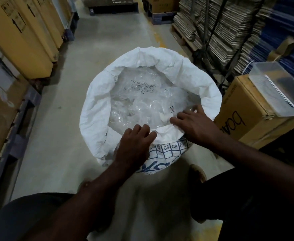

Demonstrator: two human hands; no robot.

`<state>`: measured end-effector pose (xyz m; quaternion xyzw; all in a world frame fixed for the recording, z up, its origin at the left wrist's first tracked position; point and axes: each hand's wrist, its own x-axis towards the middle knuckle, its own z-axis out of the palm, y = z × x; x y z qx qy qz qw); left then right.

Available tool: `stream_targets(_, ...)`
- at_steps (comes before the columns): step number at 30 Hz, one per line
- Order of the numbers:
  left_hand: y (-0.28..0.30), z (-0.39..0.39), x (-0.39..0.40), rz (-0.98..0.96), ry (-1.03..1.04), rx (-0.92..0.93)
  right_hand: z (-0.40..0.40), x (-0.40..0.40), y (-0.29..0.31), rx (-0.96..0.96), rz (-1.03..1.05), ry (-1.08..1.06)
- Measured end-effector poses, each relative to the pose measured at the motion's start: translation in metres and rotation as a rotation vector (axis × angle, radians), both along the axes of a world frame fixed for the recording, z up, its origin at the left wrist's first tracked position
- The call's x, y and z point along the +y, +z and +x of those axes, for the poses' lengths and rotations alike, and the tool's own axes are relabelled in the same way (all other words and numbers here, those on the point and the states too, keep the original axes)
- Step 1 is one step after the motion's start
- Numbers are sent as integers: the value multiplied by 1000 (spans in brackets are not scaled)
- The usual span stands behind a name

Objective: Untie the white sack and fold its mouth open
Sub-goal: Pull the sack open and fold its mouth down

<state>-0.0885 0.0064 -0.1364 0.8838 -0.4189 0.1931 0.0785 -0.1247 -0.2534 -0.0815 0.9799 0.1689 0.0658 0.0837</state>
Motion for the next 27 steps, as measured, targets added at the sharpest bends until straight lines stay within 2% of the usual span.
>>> stream_targets(2, 8, -5, -9, -59, -50, 182, 2, 1, -2, -57, 10, 24)
stream_targets(5, 23, -9, -25, -278, -146, 466, 3, 7, -8, -148, 38, 93)
stream_targets(7, 37, 0, -37, -364, -32, 634, 1, 11, -11, -216, 42, 123)
stream_targets(8, 43, 4, -42, -312, 53, 657, 0, 12, -11, -228, 40, 129)
stream_targets(11, 44, 9, -50, -73, 182, 504, -4, 17, -7, -182, 70, 140)
stream_targets(13, 36, 8, -54, -54, 206, 405, -10, 15, -4, -46, 132, 90)
stream_targets(15, 28, 7, -60, -55, 221, 318, -19, 9, 2, 145, 263, -15)
stream_targets(17, 20, 5, -65, -45, 202, 221, -26, -2, 4, 251, 383, -107)
stream_targets(19, 16, -1, -70, -22, 177, 170, -26, -12, -1, 200, 302, -125)
stream_targets(21, 14, -9, -75, 2, 152, 197, -21, -18, -12, 165, 237, -139)
stream_targets(23, 20, -19, -77, -6, 105, 326, -15, -19, -16, 139, 210, -145)
stream_targets(27, 41, -17, -74, -176, 64, 986, -11, -11, -6, -7, 196, -127)
